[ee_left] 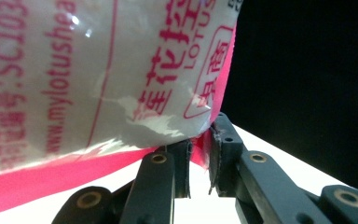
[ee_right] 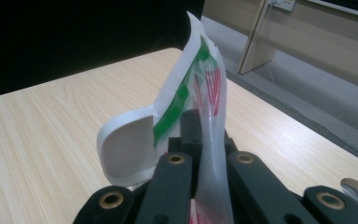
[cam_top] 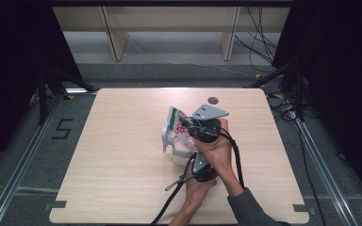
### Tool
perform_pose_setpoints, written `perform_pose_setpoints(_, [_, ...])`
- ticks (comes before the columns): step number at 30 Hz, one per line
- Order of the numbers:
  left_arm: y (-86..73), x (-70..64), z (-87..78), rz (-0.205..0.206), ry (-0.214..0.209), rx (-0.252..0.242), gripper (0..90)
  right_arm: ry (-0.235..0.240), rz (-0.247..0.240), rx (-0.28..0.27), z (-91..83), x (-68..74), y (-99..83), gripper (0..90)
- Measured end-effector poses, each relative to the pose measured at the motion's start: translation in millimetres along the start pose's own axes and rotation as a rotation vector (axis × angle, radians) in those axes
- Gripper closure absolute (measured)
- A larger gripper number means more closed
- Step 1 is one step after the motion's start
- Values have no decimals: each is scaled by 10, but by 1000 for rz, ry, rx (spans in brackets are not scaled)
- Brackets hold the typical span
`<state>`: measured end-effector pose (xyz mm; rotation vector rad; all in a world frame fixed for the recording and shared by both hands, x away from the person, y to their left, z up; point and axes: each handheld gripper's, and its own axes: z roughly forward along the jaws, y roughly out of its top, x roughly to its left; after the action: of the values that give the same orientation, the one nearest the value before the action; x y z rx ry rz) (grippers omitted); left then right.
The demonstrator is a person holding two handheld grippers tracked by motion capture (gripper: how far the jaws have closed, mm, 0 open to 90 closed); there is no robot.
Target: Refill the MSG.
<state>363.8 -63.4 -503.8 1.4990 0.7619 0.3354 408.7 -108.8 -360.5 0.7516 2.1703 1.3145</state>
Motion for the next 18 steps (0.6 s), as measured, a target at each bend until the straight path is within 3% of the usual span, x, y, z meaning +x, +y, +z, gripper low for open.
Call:
perform_pose_setpoints(1, [5,4,-14,12,8,22,796,3,4,1,1,4,0,900])
perform_pose_setpoints(3, [-3,2,0,-2,-2,0,796,5,24,3,-2,14,-1,900])
perform_pose_setpoints(4, [4,3,-14,9,8,22,796,9,27,18,-14,14,2,900])
perform_pose_setpoints(6, [-1,2,2,1,-3,-2,796,14,15,9,-16,-1,6,900])
perform_pose_setpoints(8, [-6,0,9,-5,-5,-3,796,17,8,14,-13,-7,5,900])
perform_pose_setpoints(9, [-3,2,-10,8,10,23,796,15,9,16,-7,-10,0,900])
perform_pose_setpoints(14, [7,3,1,0,-6,-6,796,8,21,7,-36,8,17,900])
perform_pose_setpoints(18, [0,8,-9,9,8,20,796,14,10,17,0,3,0,900])
